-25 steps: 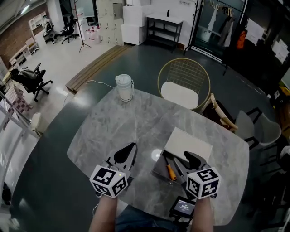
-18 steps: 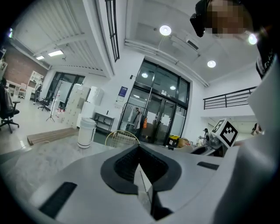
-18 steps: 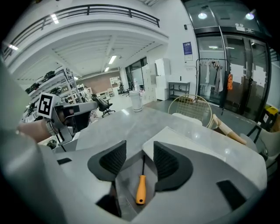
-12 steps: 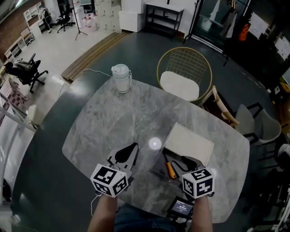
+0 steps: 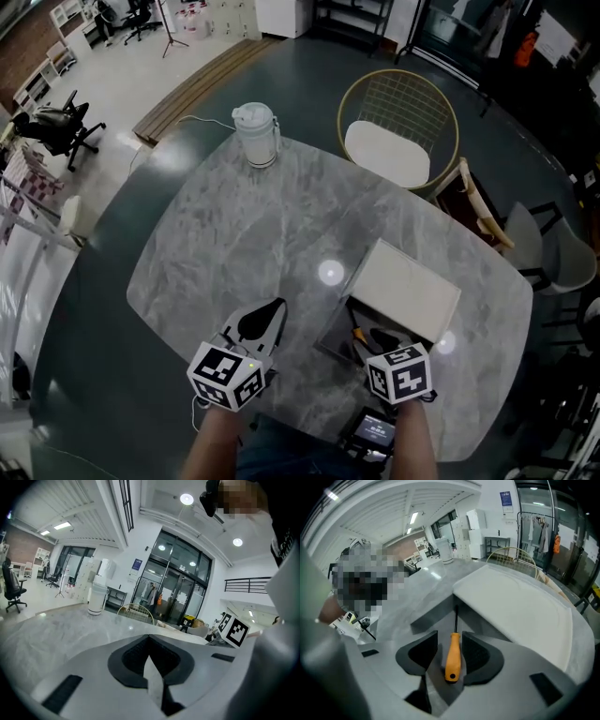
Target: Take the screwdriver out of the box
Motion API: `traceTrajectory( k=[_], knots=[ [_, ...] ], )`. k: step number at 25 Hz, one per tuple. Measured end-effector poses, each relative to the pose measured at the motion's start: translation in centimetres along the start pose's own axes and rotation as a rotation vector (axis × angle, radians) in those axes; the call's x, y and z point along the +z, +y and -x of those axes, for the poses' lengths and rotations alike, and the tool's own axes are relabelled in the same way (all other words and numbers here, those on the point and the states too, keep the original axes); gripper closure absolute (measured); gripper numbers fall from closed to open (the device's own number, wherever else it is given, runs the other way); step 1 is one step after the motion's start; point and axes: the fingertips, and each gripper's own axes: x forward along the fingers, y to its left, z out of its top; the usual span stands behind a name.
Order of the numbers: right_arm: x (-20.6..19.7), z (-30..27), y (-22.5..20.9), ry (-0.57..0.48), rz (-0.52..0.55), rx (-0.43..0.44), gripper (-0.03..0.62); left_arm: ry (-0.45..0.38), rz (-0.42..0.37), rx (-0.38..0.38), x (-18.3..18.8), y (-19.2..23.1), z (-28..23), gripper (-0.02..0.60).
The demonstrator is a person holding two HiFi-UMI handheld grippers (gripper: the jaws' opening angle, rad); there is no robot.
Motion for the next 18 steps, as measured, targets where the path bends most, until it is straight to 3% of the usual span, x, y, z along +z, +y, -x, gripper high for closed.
traceTrajectory(
  k=[6, 11, 18],
  knots=[
    [-1.0, -2.2, -0.6, 0.090, -0.007, -0.008, 0.431, 0.030, -0.020, -0.012, -0.5, -0.1, -0.2, 0.569],
    [-2.0, -3.9, -1.2, 0.192, 0.011, -0.088, 0.482, 0.042, -0.021, -0.003, -0.7, 0.9, -0.1, 0.569],
    [-2.0, -4.5, -1.2, 0.193, -0.009, -0.111, 0.503, 0.032, -0.022, 0.009, -0.2, 1.7, 0.1, 0.569]
  ],
)
